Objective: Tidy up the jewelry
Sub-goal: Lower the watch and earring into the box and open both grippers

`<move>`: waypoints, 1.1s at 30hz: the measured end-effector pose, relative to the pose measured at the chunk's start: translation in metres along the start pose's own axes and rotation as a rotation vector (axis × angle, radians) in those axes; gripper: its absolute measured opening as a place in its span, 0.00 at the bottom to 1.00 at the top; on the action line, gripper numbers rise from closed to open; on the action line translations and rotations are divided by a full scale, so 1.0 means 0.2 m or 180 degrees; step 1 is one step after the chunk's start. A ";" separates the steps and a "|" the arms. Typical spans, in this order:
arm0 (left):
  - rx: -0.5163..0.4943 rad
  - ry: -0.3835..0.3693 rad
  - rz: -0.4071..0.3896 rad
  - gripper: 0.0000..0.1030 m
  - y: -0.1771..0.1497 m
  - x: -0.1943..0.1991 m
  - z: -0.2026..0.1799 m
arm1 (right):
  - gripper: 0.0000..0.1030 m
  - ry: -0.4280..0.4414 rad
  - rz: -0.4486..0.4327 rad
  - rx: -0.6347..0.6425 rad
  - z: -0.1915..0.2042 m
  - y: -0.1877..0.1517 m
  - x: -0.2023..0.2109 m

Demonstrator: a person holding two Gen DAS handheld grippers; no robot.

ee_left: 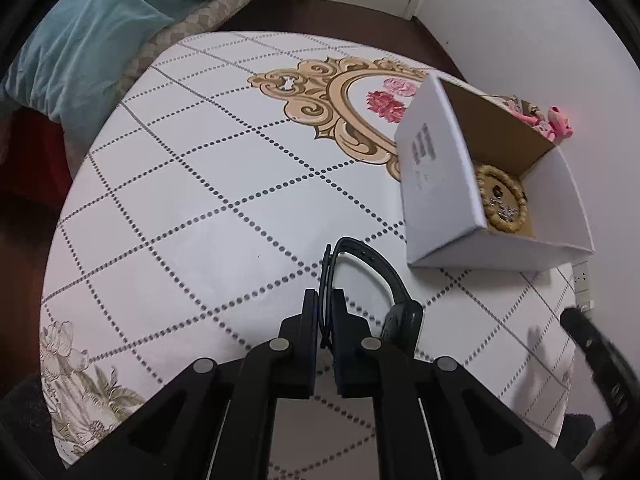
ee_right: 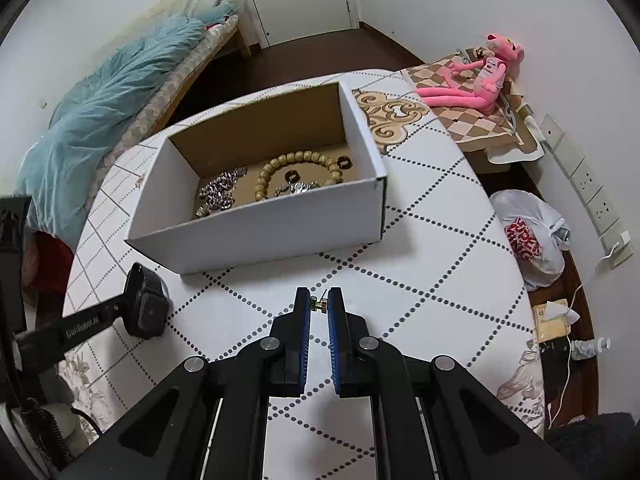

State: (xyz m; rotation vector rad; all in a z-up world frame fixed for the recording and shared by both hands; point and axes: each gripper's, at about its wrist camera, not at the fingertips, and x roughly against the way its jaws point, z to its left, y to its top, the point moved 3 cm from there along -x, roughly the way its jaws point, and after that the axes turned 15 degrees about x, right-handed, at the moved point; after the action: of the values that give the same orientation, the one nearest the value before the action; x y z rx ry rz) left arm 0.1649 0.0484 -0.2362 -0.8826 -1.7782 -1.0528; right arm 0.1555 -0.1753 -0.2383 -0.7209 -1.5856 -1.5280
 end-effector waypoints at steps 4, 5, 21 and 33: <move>-0.0076 -0.0145 -0.0092 0.03 -0.04 0.16 0.01 | 0.09 0.0096 -0.0094 0.0012 -0.02 0.03 0.10; -0.0092 -0.0171 -0.0103 0.03 -0.05 0.19 0.01 | 0.09 0.0125 -0.0118 0.0010 -0.03 0.05 0.13; -0.0369 -0.0648 0.0098 0.04 0.31 0.25 -0.57 | 0.09 0.0572 0.0051 0.0069 -0.17 0.54 0.01; -0.0319 -0.0272 0.0326 0.18 0.38 0.15 -0.60 | 0.12 0.0623 0.0534 0.0222 -0.18 0.62 -0.11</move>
State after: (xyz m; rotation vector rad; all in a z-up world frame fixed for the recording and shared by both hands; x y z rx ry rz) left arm 0.2589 -0.0272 -0.1537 -1.0832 -1.7425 -1.0589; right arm 0.2776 -0.1956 -0.1933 -0.6287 -1.3899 -1.3707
